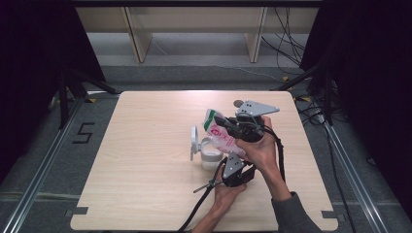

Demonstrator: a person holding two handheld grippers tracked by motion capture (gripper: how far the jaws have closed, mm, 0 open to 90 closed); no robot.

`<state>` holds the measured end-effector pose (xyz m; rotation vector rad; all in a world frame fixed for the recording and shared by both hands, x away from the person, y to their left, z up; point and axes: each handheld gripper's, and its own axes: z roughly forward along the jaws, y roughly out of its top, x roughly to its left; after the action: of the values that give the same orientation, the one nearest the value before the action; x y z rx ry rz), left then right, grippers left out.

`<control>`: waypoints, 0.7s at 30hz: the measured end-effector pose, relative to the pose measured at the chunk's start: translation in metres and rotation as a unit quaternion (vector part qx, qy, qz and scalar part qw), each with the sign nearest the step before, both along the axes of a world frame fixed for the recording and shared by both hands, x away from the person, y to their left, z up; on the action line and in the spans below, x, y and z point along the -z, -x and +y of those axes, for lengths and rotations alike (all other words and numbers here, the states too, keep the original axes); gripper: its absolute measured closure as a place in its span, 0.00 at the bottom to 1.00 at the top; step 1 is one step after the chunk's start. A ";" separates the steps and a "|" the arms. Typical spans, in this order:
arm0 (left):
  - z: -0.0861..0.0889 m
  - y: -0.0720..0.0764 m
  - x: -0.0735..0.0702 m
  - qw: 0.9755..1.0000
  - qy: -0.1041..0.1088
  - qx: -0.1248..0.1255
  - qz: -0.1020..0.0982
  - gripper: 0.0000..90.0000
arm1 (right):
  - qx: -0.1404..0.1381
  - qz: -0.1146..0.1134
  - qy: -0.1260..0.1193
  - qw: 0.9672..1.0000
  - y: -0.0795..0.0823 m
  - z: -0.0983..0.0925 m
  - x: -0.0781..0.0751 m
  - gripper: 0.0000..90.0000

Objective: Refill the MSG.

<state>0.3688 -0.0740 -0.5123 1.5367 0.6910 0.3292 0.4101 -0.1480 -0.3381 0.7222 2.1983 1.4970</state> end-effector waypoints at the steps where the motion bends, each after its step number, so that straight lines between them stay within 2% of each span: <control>1: 0.000 0.000 0.000 1.000 0.000 0.000 0.000 0.86 | -0.001 -0.002 -0.001 1.000 0.000 -0.001 0.000 1.00; 2: 0.002 0.001 0.001 1.000 -0.006 0.001 0.000 0.86 | 0.001 0.010 -0.009 1.000 0.002 -0.001 0.000 1.00; 4: 0.003 0.002 0.001 1.000 -0.008 0.002 0.000 0.86 | 0.003 0.010 -0.007 1.000 0.003 -0.004 -0.001 1.00; 5: 0.004 0.002 0.002 1.000 -0.014 0.002 0.000 0.86 | 0.000 -0.001 -0.010 1.000 0.002 -0.006 -0.001 1.00; 7: 0.005 0.003 0.002 1.000 -0.018 0.003 0.000 0.85 | 0.002 0.003 -0.013 1.000 0.003 -0.007 -0.001 1.00; 8: 0.006 0.004 0.002 1.000 -0.020 0.004 0.001 0.85 | -0.007 0.001 -0.012 1.000 0.003 -0.010 -0.002 1.00; 9: 0.006 0.004 0.003 1.000 -0.023 0.007 0.003 0.85 | -0.003 0.008 -0.014 1.000 0.005 -0.011 -0.002 1.00; 10: 0.007 0.004 0.003 1.000 -0.028 0.009 0.001 0.85 | -0.003 -0.002 -0.019 1.000 0.005 -0.013 -0.002 1.00; 11: 0.008 0.004 0.003 1.000 -0.028 0.013 0.000 0.85 | 0.003 -0.001 -0.019 1.000 0.007 -0.016 -0.003 1.00; 13: 0.009 0.005 0.003 0.999 -0.034 0.012 0.004 0.84 | -0.003 0.007 -0.026 1.000 0.009 -0.020 -0.003 1.00; 14: 0.010 0.005 0.003 0.999 -0.033 0.013 0.007 0.84 | 0.002 0.007 -0.028 1.000 0.010 -0.022 -0.004 1.00; 16: 0.011 0.005 0.004 0.999 -0.030 0.019 0.008 0.83 | -0.007 0.010 -0.039 0.999 0.010 -0.027 -0.004 1.00; 17: 0.013 0.006 0.004 0.999 -0.038 0.018 0.011 0.83 | -0.002 0.011 -0.039 0.999 0.012 -0.029 -0.004 1.00; 19: 0.014 0.006 0.005 0.999 -0.042 0.024 0.014 0.81 | -0.011 0.004 -0.042 0.999 0.013 -0.035 -0.004 1.00; 20: 0.015 0.006 0.006 0.999 -0.046 0.019 0.017 0.81 | -0.006 0.013 -0.047 0.999 0.015 -0.037 -0.003 1.00; 21: 0.016 0.007 0.006 0.998 -0.050 0.017 0.021 0.81 | -0.007 0.007 -0.047 0.999 0.015 -0.039 -0.003 1.00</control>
<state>0.3617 -0.0581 -0.5186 1.6535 0.6891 0.3109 0.3953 -0.1867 -0.3354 0.7502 2.1592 1.6148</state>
